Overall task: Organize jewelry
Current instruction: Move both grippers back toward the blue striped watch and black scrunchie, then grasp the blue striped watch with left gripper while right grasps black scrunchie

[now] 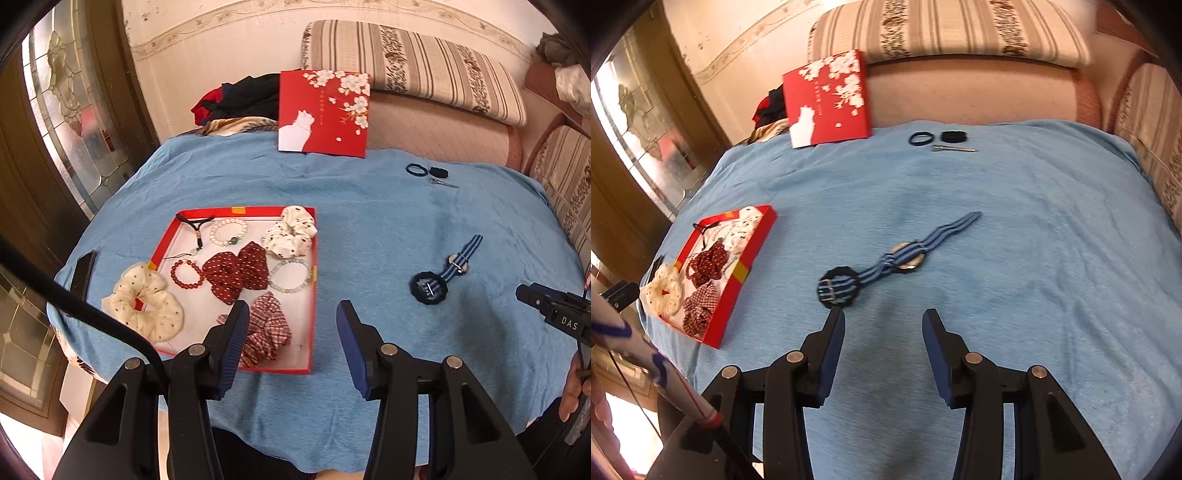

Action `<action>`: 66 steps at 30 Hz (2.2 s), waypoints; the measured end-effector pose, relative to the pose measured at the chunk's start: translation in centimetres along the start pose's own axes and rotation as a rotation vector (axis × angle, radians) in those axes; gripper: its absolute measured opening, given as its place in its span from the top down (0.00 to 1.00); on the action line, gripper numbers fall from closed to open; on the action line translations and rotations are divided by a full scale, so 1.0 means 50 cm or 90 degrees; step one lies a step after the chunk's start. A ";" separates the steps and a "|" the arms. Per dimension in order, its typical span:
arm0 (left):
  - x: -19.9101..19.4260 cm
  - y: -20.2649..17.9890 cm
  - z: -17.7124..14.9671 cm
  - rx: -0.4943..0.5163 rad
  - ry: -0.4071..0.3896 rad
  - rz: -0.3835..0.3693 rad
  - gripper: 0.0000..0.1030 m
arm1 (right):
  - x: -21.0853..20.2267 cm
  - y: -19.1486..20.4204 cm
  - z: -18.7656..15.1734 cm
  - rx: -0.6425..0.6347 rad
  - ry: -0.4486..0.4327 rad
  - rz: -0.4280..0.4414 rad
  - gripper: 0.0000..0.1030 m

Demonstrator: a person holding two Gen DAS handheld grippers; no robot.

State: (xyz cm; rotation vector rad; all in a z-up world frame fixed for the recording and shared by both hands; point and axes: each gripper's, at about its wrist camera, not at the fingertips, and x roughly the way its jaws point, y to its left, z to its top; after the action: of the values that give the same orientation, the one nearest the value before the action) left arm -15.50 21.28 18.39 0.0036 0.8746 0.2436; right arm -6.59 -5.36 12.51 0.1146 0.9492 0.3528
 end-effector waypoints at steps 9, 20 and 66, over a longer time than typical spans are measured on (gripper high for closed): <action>0.078 -0.080 -0.017 0.050 0.048 -0.039 0.47 | 0.008 -0.073 -0.017 0.047 0.005 -0.020 0.53; 0.217 -0.238 -0.005 0.136 0.092 -0.142 0.47 | 0.057 -0.141 -0.026 0.089 0.030 -0.023 0.53; 0.426 -0.088 0.146 -0.081 0.175 -0.245 0.91 | 0.274 0.075 0.036 0.029 0.084 0.148 0.91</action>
State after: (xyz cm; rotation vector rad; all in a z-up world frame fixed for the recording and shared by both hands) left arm 4.07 22.24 6.46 -0.3211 1.1112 -0.0644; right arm 1.20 2.96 3.89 0.2464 1.0782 0.5590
